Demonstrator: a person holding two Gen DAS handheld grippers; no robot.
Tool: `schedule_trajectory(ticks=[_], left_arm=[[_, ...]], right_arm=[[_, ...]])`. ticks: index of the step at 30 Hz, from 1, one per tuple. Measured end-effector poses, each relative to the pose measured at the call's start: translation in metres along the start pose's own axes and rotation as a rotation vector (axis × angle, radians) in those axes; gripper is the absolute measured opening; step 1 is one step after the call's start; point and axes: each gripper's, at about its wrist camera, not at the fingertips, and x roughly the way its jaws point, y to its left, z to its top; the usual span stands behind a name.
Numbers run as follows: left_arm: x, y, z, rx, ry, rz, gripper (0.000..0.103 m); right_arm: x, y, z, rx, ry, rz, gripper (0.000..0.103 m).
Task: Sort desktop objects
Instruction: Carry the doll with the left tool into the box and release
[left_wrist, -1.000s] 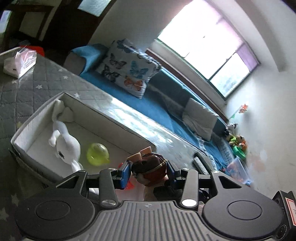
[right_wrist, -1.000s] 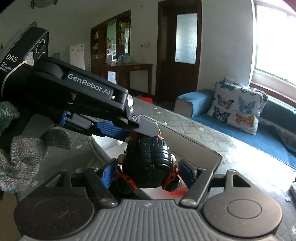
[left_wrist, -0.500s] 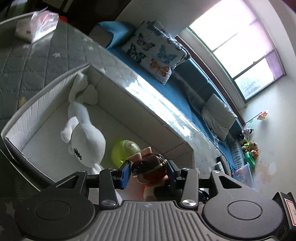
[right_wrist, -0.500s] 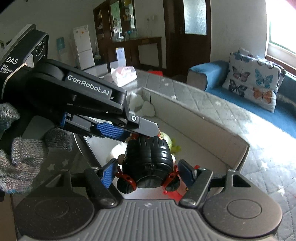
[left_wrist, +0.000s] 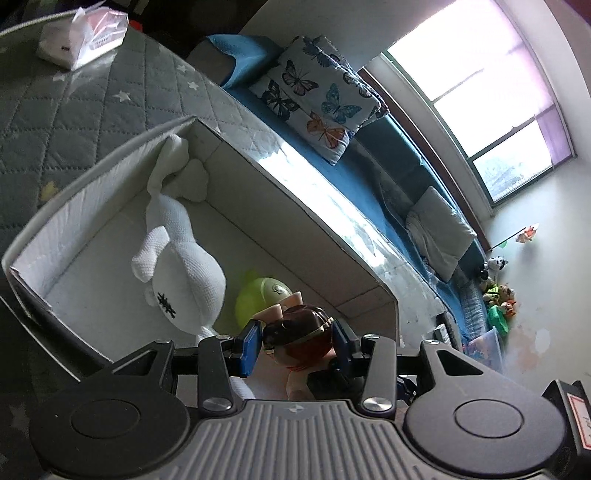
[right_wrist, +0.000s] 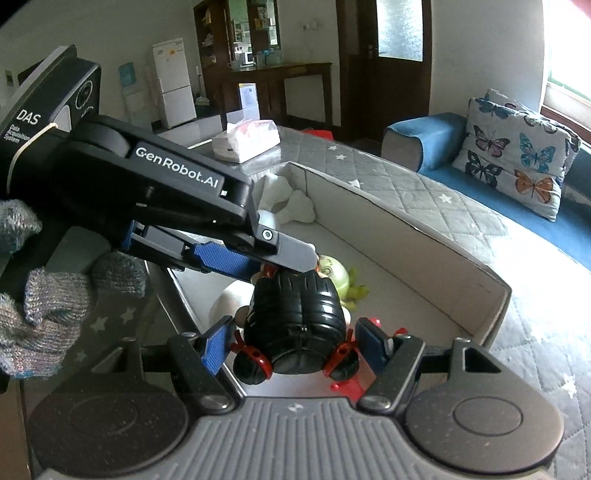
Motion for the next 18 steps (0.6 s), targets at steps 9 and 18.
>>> schedule_trajectory(ticks=[9, 18], left_arm=[[0.006, -0.001, 0.002, 0.021, 0.009, 0.053, 0.045], [0.011, -0.004, 0.001, 0.059, 0.023, 0.074, 0.044]], right_arm=[[0.015, 0.000, 0.003, 0.002, 0.060, 0.028, 0.072], [0.015, -0.006, 0.000, 0.027, 0.071, 0.025, 0.072]])
